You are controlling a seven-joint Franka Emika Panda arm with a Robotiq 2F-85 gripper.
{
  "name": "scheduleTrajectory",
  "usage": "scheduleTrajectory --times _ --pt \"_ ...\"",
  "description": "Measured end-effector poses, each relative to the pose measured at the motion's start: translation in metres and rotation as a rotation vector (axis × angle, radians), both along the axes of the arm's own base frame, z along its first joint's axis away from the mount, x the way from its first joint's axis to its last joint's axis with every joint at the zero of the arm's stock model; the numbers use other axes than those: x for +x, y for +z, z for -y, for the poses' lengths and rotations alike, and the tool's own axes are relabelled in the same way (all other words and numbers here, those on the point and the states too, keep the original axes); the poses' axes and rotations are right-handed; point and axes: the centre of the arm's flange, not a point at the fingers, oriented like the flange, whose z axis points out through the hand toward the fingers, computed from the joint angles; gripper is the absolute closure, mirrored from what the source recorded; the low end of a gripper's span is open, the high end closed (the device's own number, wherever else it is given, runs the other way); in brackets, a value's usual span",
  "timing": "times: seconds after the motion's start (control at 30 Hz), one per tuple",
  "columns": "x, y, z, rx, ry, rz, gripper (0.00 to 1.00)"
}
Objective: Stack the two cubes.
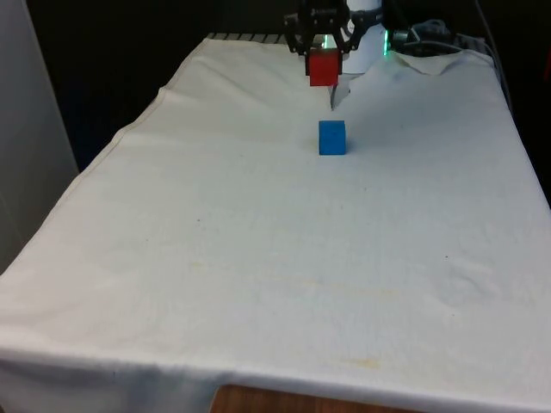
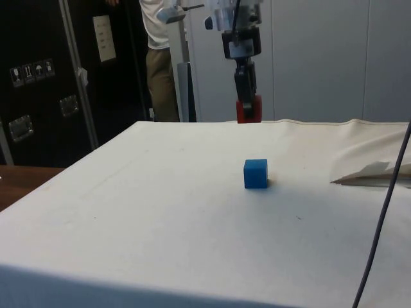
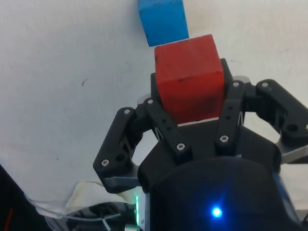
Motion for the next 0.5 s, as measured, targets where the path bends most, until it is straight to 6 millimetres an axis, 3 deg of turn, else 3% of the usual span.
scheduleTrajectory --times 0.5 --pt "-0.006 -0.015 -0.025 -0.007 0.032 0.004 1.0"
